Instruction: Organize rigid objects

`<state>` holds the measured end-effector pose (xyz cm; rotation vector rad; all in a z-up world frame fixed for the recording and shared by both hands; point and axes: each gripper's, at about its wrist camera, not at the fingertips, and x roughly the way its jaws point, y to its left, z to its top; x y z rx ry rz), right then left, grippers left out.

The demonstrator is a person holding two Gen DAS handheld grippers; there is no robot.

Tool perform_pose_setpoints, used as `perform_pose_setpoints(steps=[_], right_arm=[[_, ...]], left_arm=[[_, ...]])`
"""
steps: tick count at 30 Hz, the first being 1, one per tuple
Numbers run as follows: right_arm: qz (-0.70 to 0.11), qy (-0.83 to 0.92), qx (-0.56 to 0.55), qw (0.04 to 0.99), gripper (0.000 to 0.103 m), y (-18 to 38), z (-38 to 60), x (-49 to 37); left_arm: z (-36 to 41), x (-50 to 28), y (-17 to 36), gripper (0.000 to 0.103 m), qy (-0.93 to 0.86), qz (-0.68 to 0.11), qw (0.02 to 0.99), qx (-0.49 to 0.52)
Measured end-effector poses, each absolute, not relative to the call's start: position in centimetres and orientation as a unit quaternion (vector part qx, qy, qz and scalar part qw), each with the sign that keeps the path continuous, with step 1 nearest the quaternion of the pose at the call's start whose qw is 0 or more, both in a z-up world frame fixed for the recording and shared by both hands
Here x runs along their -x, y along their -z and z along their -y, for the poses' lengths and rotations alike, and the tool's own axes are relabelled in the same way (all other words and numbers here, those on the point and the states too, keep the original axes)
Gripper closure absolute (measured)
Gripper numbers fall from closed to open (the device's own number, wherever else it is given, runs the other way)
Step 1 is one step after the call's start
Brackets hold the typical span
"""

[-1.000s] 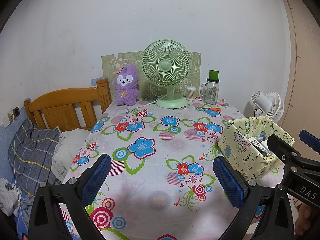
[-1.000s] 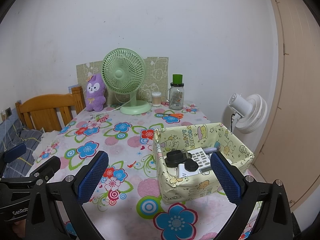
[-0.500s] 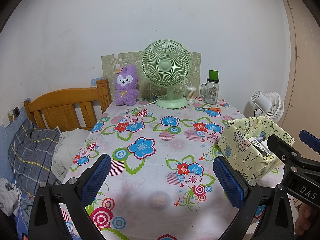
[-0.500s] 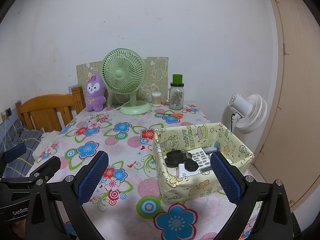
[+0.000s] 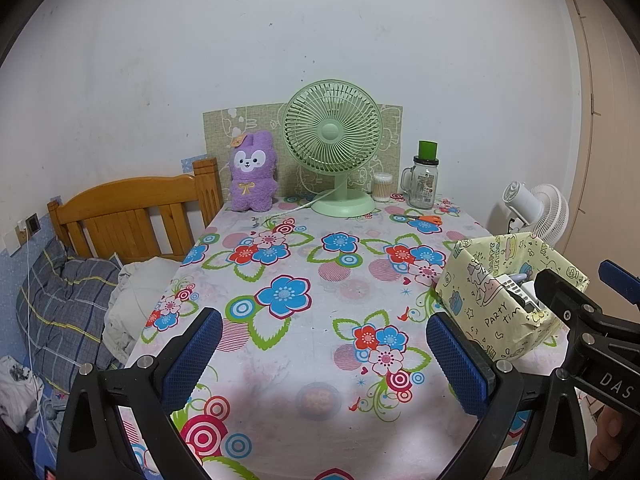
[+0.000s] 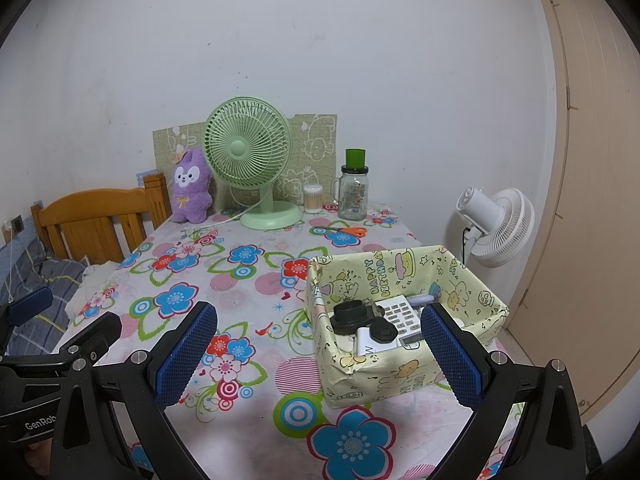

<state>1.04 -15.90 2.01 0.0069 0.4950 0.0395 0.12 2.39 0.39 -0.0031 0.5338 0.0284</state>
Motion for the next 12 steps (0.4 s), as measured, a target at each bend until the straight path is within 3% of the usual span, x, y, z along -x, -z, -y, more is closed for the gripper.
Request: perform_pose_setpoints(steps=[12], right_arm=[[-0.245,-0.02,-0.003,0.969,0.0,-1.97,15.87,-1.04]], left_arm=[[-2.37,-0.08,-0.29,0.0,-0.014,-0.264,0.964,0.001]])
